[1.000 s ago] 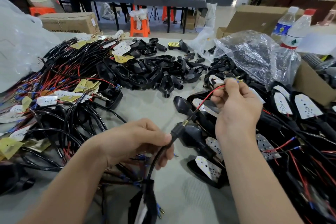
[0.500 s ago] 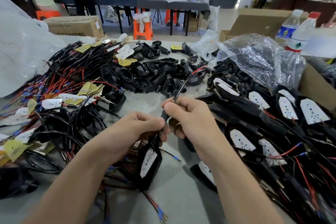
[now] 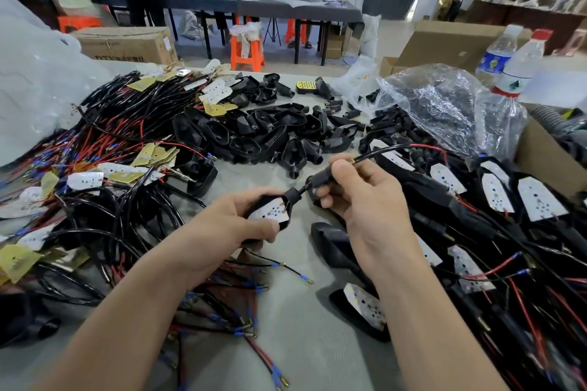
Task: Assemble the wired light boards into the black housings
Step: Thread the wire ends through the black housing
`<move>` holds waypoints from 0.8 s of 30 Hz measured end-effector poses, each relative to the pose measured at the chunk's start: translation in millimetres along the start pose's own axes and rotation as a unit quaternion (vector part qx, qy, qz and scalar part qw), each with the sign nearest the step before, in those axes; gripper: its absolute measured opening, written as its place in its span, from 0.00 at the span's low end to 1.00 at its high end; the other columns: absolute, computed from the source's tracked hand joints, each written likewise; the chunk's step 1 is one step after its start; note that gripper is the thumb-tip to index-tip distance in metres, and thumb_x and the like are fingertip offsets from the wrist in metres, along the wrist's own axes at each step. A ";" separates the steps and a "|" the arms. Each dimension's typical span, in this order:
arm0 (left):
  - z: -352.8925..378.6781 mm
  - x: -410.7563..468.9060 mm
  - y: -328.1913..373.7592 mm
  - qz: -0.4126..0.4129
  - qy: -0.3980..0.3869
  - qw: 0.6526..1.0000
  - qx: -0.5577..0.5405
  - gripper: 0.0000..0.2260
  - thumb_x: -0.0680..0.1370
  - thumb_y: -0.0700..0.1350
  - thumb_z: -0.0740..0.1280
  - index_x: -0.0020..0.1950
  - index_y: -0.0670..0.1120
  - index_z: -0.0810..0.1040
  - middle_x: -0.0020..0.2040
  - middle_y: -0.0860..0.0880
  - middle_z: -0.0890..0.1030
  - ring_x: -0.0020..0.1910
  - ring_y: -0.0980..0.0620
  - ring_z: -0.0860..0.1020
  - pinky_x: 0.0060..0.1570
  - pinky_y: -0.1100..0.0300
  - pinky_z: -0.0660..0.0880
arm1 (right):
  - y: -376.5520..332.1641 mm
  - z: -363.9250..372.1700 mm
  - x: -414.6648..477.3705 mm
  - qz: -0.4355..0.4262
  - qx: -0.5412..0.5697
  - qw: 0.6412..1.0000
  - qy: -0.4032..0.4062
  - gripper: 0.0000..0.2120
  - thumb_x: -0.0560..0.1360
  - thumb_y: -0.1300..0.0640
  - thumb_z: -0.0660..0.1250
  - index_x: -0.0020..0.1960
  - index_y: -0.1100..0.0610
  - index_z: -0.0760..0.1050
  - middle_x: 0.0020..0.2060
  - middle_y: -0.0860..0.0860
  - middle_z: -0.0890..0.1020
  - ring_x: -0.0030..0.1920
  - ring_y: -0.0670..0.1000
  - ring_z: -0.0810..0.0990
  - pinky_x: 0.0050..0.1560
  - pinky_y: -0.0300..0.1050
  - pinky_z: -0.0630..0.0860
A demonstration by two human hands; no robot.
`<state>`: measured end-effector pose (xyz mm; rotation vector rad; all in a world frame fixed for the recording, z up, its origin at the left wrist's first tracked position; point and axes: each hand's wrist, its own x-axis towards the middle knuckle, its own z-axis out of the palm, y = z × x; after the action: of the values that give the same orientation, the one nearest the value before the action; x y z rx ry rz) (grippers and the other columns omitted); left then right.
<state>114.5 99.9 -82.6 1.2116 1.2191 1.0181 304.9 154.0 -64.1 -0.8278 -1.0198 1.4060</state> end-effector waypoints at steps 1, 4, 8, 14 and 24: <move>0.0 1.2 -1.0 0.001 0.010 1.000 -0.004 0.21 0.77 0.32 0.70 0.58 0.57 0.85 0.42 0.50 0.82 0.37 0.56 0.76 0.38 0.64 0.75 | 0.8 -1.0 0.0 0.008 -0.007 1.000 -0.013 0.05 0.81 0.66 0.66 0.48 0.59 0.79 0.36 0.55 0.83 0.34 0.52 0.79 0.35 0.41 0.77; 0.7 1.9 -1.1 0.008 0.001 1.000 0.000 0.22 0.73 0.35 0.70 0.58 0.59 0.85 0.45 0.50 0.83 0.35 0.56 0.74 0.34 0.64 0.72 | 3.2 -2.0 -2.0 0.023 -0.028 0.998 -0.058 0.06 0.80 0.68 0.65 0.49 0.60 0.79 0.37 0.55 0.83 0.35 0.52 0.80 0.38 0.42 0.79; 2.6 1.6 -1.4 0.013 -0.009 1.000 0.014 0.21 0.70 0.38 0.68 0.58 0.58 0.85 0.49 0.45 0.85 0.33 0.55 0.73 0.30 0.64 0.68 | 4.3 -3.7 -3.5 0.031 -0.044 0.995 -0.083 0.07 0.80 0.69 0.65 0.50 0.60 0.79 0.38 0.55 0.83 0.36 0.51 0.80 0.41 0.41 0.79; 8.5 1.0 1.1 0.010 0.079 0.996 0.046 0.08 0.77 0.46 0.68 0.51 0.54 0.86 0.42 0.49 0.83 0.36 0.54 0.74 0.31 0.66 0.68 | 2.3 -11.1 -2.4 0.048 -0.047 0.990 -0.126 0.09 0.78 0.71 0.65 0.51 0.60 0.79 0.42 0.59 0.84 0.38 0.51 0.81 0.42 0.41 0.80; 11.6 -3.2 8.8 -0.037 0.102 0.990 0.086 0.12 0.83 0.42 0.65 0.49 0.54 0.87 0.41 0.49 0.86 0.37 0.58 0.77 0.36 0.62 0.69 | -2.1 -17.0 -5.7 0.093 -0.012 0.973 -0.212 0.26 0.72 0.84 0.57 0.37 0.56 0.83 0.49 0.61 0.86 0.51 0.54 0.85 0.52 0.44 0.81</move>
<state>126.3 96.4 -74.1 1.2055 1.5268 1.0158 321.9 150.3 -68.9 -0.6639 -1.3097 1.7822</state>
